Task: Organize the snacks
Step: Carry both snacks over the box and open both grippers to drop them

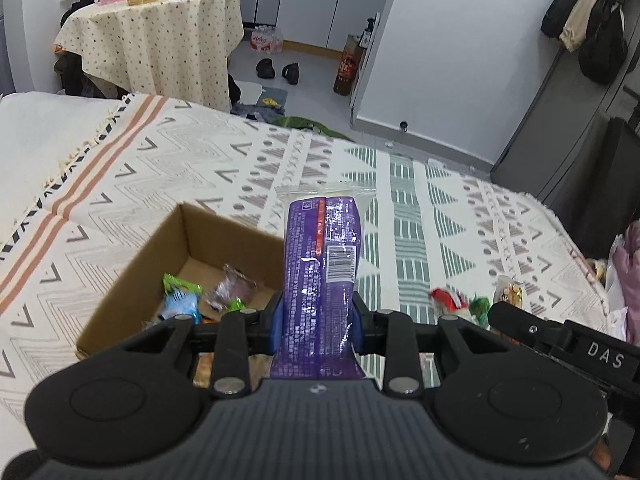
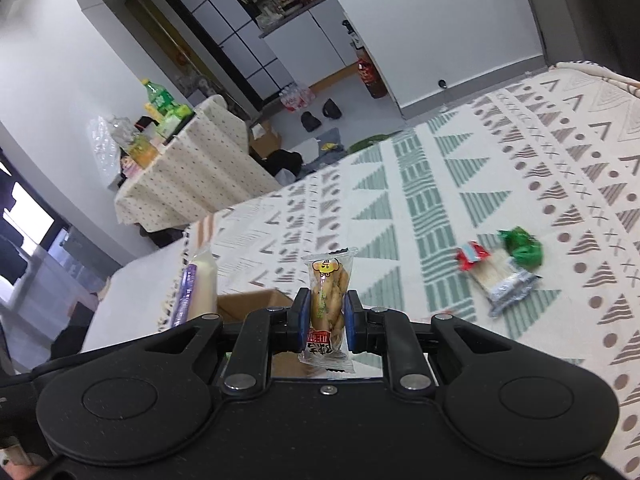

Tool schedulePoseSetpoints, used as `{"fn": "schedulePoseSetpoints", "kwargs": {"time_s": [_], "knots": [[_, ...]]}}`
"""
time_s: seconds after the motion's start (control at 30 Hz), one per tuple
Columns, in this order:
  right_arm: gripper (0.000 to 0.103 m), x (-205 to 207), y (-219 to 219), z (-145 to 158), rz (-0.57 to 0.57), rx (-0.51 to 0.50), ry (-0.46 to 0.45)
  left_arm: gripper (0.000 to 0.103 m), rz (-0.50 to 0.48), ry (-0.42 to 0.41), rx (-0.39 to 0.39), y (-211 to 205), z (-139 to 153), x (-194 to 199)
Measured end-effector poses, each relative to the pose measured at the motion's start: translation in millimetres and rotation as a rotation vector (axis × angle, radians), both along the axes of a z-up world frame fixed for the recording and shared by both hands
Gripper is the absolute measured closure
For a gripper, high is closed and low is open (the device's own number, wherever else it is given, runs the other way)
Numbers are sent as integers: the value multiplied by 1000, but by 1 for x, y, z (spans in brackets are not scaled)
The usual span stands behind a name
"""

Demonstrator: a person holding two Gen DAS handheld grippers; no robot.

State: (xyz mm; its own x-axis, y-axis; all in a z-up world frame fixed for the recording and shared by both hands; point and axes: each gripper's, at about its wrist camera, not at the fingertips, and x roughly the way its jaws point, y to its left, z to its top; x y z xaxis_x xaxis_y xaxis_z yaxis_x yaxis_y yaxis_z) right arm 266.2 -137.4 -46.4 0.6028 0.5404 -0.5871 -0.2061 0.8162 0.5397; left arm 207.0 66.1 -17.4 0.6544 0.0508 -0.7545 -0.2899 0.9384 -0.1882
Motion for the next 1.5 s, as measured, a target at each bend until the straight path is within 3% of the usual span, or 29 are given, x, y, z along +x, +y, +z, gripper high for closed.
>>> {"fn": "schedulePoseSetpoints", "kwargs": {"time_s": [0.33, 0.63, 1.1, 1.33, 1.47, 1.5], "knots": [[85, 2, 41, 18, 18, 10, -20, 72, 18, -29, -61, 45, 8, -3], [85, 7, 85, 20, 45, -4, -17, 72, 38, -5, -90, 86, 0, -6], [85, 22, 134, -4, 81, -22, 66, 71, 58, 64, -135, 125, -27, 13], [85, 29, 148, -12, 99, -35, 96, 64, 83, 87, -162, 138, -29, 20], [75, 33, 154, -13, 100, -44, 107, 52, 103, 86, -148, 141, -25, 17], [62, 34, 154, -13, 98, -45, 114, 45, 110, 90, -145, 142, -25, 17]]}}
